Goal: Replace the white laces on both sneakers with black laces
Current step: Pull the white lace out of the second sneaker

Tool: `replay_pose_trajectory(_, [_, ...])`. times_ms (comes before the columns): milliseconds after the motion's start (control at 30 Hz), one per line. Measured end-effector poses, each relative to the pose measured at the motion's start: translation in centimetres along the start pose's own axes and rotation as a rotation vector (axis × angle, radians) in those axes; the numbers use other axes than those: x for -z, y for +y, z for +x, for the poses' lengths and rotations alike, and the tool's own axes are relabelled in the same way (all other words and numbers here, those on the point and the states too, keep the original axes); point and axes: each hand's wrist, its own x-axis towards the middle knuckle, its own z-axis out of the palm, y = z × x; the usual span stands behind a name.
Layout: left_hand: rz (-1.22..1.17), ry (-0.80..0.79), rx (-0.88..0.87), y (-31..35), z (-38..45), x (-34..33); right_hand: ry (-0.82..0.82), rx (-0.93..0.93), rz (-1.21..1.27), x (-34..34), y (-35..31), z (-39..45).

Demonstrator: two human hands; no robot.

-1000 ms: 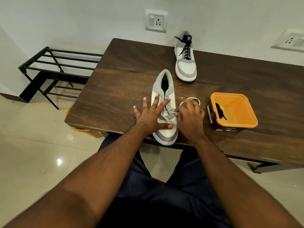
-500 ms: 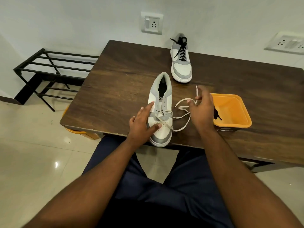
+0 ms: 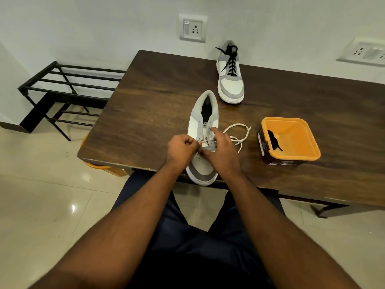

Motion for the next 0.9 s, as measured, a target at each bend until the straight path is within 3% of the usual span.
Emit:
replay_pose_trajectory(200, [0.047,-0.117,0.005,0.2,0.0,1.4,0.0,-0.03,0.04,0.2,0.5,0.6])
replay_pose_trajectory(367, [0.231,-0.752,0.027,1.4,-0.9,6.2,-0.006,-0.024,0.096,0.3,1.5,0.7])
replay_pose_trajectory(433, [0.349,-0.858,0.036,1.8,-0.5,8.2,-0.005,-0.017,0.096,0.1,1.8,0.8])
replay_pose_trajectory(500, [0.333,-0.788,0.078,2.2,0.0,9.1,-0.01,-0.014,0.077,-0.1,2.0,0.8])
replay_pose_trajectory(667, [0.146,-0.224,0.007,2.4,1.4,5.1,-0.071,-0.029,0.053,0.3,1.9,0.9])
replay_pose_trajectory(900, [0.283,-0.122,-0.087,1.1,1.2,1.5,-0.046,-0.001,-0.006,0.0,2.0,0.9])
